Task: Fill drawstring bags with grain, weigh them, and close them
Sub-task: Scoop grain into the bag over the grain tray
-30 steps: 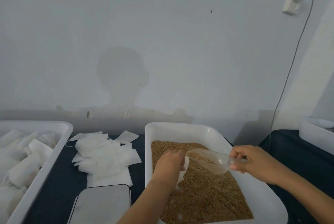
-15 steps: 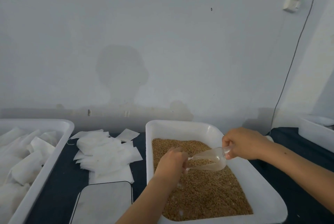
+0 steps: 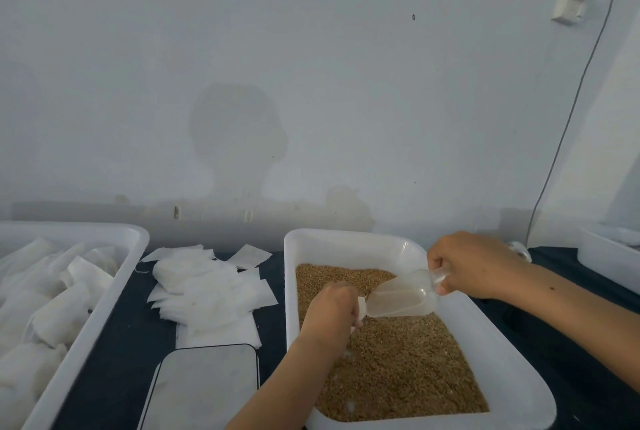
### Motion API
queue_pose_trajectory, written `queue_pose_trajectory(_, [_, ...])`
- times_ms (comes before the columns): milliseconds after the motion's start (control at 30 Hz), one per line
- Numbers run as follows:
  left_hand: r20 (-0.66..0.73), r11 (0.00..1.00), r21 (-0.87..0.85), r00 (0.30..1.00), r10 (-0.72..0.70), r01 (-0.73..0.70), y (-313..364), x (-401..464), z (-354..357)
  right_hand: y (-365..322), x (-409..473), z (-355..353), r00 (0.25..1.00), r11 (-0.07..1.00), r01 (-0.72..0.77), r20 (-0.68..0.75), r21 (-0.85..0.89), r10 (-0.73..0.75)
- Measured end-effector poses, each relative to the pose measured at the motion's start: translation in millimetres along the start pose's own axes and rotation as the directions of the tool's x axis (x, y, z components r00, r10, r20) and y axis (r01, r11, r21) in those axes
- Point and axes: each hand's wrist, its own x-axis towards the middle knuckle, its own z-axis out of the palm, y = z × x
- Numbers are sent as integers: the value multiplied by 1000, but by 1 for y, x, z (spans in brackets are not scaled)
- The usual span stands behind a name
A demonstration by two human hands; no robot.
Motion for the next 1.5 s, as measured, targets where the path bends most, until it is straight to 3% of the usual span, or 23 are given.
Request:
queue_pose_trajectory(133, [-73,967,-227,988,-133,113,-2,-1,-1,16,-4,5,996,996,-85,37,10,85])
queue_pose_trajectory(333, [-132,794,-586,949,-287,159,-7,0,-4,24,-12,40,971,983,-178,168,52,167])
queue_pose_trajectory(633, [-155,700,-698,923,-352,150,-9,2,-8,-6,-2,118,969,913,-228,167,337,180])
queue_pose_trajectory(833, [-157,633,-765,917,-368,123,-7,1,-12,-23,9,143,960,894,-275,156,354,234])
queue_pose_trajectory(967, [-155,573,-815,918,-366,91,-6,-2,-17,-34,14,140,953,924,-296,137,240,269])
queue_pose_trajectory(1033, [-156,542,-838,925,-346,62,-3,-6,-22,-43,16,125,972,894,-229,45,384,229])
queue_pose_trajectory(1067, [-166,550,-834,932,-324,43,-3,-8,-26,-49,17,114,981,821,-166,6,547,195])
queue_pose_trajectory(1133, [-205,607,-795,945,-255,-9,-2,-15,-35,-68,13,90,993,475,-47,-11,879,120])
queue_pose_trajectory(1200, [-268,666,-742,945,-186,-79,-5,-24,-50,-90,4,70,1000,61,8,-6,998,-23])
queue_pose_trajectory(1233, [-308,695,-710,938,-157,-117,-7,-28,-60,-101,2,64,998,-24,17,-18,1000,-56])
queue_pose_trajectory(1400, [-440,754,-613,895,-77,-237,-27,-61,-108,-157,-4,48,997,-243,78,-70,967,42])
queue_pose_trajectory(1433, [-453,755,-608,888,-78,-244,-33,-70,-114,-169,-6,45,994,-261,99,-83,960,73])
queue_pose_trajectory(1500, [-486,756,-607,867,-109,-246,-45,-86,-122,-191,-6,44,977,-188,168,-138,968,160])
